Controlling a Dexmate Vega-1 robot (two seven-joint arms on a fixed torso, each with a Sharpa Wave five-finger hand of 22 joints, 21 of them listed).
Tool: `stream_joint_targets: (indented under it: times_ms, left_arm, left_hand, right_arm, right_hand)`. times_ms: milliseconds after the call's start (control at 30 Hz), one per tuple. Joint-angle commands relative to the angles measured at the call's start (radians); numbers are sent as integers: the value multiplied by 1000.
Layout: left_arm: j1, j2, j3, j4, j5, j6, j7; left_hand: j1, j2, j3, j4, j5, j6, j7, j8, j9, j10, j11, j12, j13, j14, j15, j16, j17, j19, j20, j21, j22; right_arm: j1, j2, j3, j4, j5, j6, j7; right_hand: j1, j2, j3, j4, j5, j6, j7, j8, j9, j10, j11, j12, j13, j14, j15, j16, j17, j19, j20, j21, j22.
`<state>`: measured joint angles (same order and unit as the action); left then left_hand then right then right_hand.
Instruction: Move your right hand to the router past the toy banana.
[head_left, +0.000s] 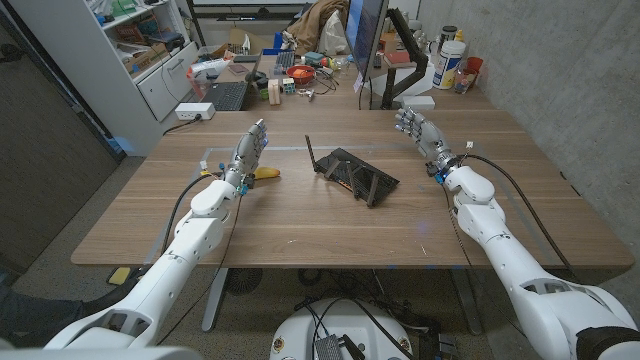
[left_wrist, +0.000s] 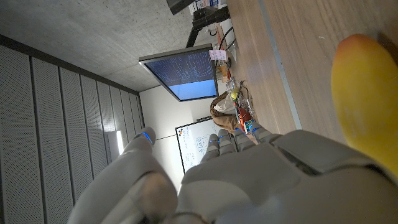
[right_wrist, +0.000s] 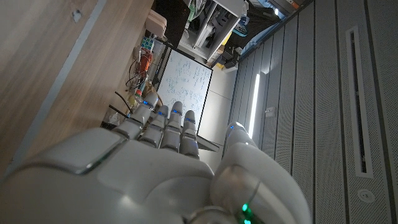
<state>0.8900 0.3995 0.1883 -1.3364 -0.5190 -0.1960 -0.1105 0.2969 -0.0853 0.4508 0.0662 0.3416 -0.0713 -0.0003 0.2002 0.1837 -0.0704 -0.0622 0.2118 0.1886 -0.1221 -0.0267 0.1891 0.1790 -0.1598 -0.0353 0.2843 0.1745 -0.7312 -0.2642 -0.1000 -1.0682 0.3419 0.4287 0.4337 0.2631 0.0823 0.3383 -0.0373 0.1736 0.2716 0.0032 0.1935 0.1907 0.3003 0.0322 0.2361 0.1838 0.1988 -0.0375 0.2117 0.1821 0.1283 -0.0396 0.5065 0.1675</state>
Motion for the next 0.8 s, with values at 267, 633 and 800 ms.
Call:
stream_joint_targets:
  times_ms: [267, 633, 800]
  left_arm:
    - [13, 5, -16, -17, -3, 0, -5]
    - [16, 10, -18, -33, -2, 8, -3]
    - [16, 7, -18, -33, -4, 8, -5]
  left_hand:
    - [9, 3, 0, -2, 4, 9, 5, 5, 2, 7, -6, 1, 2, -3, -3, 3, 5, 5, -16, -9, 3]
    - [10, 5, -1, -3, 4, 10, 7, 4, 2, 6, -7, -1, 2, -3, -4, 2, 5, 7, -13, -12, 3]
    - [11, 5, -1, -3, 4, 12, 6, 4, 2, 7, -7, -1, 2, -3, -4, 2, 5, 7, -11, -14, 3]
  right_arm:
    - [36, -3, -26, 56, -32, 78, 73]
    - [41, -4, -36, 61, -39, 105, 95]
    - [50, -14, -52, 73, -75, 131, 93]
  right_hand:
    - [3, -17, 2, -16, 9, 0, -11, 4, 3, 16, -4, 1, 5, 25, -1, 3, 1, 33, -26, -5, 1]
    - [2, -20, 3, -19, 10, 4, -17, 5, 3, 22, -13, 1, 5, 34, -4, 1, 1, 46, -25, -13, 0]
    - [1, -20, 3, -20, 10, 6, -19, 6, 3, 25, -10, 1, 5, 40, -7, 1, 1, 50, -26, -17, 0]
